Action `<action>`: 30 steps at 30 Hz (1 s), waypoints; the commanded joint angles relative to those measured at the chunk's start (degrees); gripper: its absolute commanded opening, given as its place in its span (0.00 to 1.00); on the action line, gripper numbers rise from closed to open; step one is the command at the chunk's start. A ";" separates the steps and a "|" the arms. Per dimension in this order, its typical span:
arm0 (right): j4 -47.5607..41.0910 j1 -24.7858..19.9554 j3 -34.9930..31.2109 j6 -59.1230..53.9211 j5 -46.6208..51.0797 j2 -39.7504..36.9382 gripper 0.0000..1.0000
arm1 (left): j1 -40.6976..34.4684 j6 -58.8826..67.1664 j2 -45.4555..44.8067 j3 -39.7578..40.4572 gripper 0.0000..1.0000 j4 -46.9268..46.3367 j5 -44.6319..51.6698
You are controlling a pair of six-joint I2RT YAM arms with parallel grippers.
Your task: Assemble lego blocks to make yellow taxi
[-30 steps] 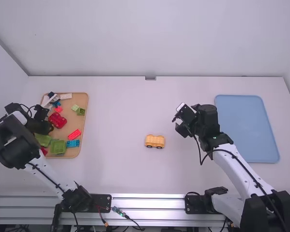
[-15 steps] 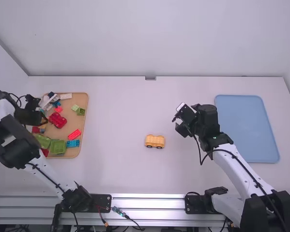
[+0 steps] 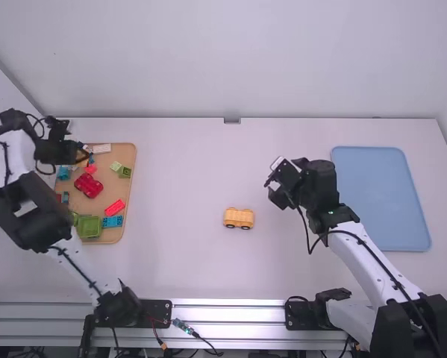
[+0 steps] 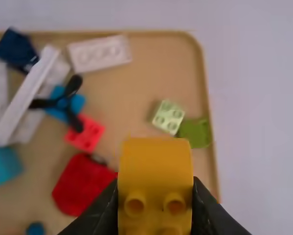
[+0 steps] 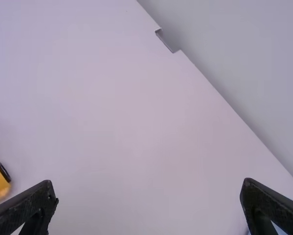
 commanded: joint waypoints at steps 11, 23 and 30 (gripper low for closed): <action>-0.61 -0.15 -0.37 0.42 -1.51 -0.71 0.99 | -13.31 -16.26 -11.99 -15.85 0.02 17.06 -5.81; -2.51 -0.11 -0.37 2.93 -2.36 -0.68 0.99 | -28.96 4.13 -34.94 -47.56 0.02 23.71 -5.53; -3.21 -0.13 -0.37 2.93 -6.38 -0.71 0.99 | -39.76 19.74 -36.62 -50.64 0.02 17.72 -4.72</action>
